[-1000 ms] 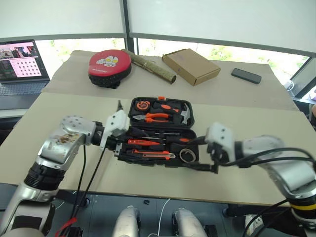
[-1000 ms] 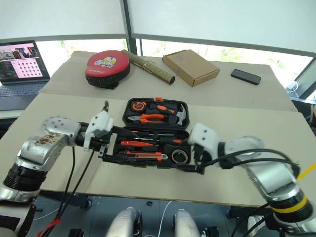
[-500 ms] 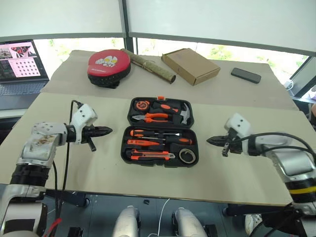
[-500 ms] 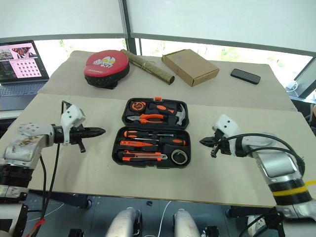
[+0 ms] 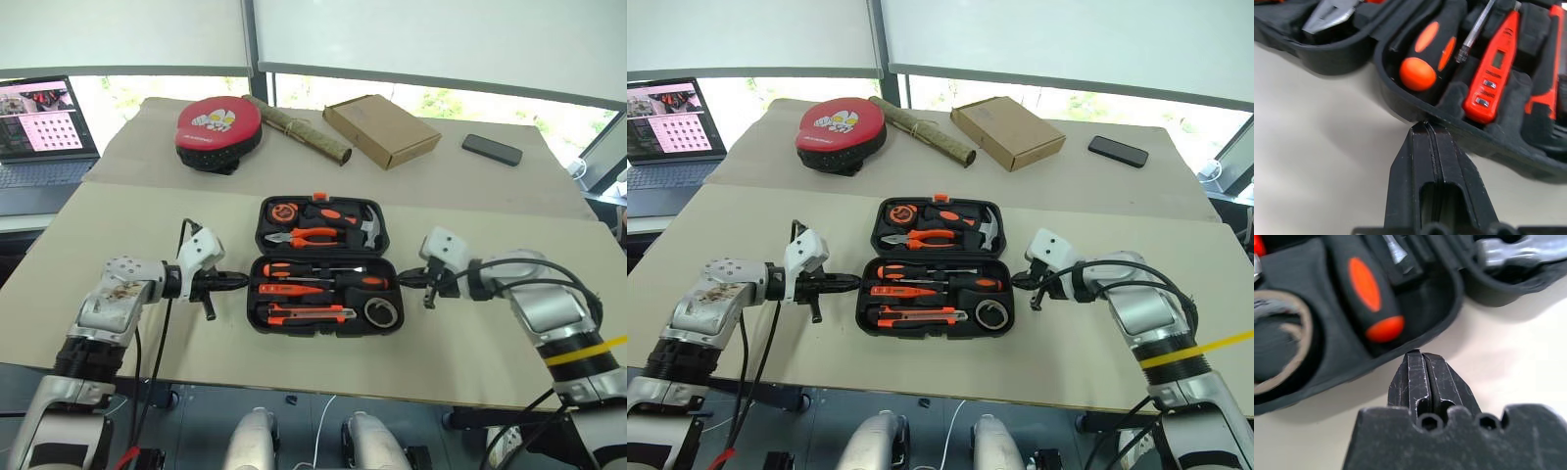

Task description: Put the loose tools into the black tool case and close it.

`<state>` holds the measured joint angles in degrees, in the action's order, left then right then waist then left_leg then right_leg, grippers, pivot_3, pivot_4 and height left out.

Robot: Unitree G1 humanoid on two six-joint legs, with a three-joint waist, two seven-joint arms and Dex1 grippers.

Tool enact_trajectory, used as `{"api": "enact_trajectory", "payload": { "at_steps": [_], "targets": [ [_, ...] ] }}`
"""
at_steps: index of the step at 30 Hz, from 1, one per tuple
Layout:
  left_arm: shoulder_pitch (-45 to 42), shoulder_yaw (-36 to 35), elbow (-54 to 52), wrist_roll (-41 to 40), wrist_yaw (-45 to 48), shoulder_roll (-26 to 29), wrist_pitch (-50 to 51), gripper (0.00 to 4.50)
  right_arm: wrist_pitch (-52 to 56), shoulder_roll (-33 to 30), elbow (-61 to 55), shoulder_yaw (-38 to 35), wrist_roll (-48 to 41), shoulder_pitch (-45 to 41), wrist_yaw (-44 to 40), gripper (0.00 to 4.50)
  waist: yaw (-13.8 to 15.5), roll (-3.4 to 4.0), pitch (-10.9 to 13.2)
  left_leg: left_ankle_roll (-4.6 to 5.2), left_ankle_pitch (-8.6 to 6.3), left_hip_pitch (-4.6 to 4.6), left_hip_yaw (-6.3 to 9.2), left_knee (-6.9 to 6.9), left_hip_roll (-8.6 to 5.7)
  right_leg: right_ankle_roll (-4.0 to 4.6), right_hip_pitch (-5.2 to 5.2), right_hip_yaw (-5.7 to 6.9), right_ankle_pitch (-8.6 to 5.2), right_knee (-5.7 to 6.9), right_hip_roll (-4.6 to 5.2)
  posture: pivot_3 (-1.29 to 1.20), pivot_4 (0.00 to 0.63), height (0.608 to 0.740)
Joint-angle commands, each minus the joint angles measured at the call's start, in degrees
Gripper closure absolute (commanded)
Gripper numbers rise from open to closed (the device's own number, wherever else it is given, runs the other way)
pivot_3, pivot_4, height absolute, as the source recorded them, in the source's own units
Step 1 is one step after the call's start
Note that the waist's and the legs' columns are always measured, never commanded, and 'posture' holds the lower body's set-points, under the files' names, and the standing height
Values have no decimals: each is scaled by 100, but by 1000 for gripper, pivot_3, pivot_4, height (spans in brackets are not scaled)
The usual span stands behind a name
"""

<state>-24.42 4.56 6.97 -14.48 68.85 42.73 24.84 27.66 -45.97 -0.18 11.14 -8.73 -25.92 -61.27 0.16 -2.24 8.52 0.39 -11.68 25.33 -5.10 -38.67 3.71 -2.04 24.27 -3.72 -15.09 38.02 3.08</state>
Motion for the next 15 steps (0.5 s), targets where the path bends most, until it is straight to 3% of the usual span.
{"api": "enact_trajectory", "payload": {
  "at_steps": [1, 9, 15],
  "targets": [
    [249, 151, -913, -522, 529, 36, 220, 4500, 188, -134, -1295, -183, -578, 524, -351, 4452, 13, 0, 0, 0, 0, 1, 0, 0, 0, 0, 1, 0, 0, 0, 0, 0, 150, 740],
    [781, 164, -1248, -465, 866, 443, 219, 4500, 617, -346, -2425, -672, -843, 1650, -104, 4452, 18, 0, 0, -2, -4, -6, 1, 2, 1, 2, -2, 1, -1, -1, 0, 0, 150, 740],
    [782, 138, -1120, -268, 754, 529, 180, 4500, 595, -352, -2495, -1024, -567, 2053, 426, 4452, 19, -1, 0, -2, -4, -7, 2, 0, 1, 2, -3, 1, -2, -1, 0, 0, 150, 740]
  ]
}}
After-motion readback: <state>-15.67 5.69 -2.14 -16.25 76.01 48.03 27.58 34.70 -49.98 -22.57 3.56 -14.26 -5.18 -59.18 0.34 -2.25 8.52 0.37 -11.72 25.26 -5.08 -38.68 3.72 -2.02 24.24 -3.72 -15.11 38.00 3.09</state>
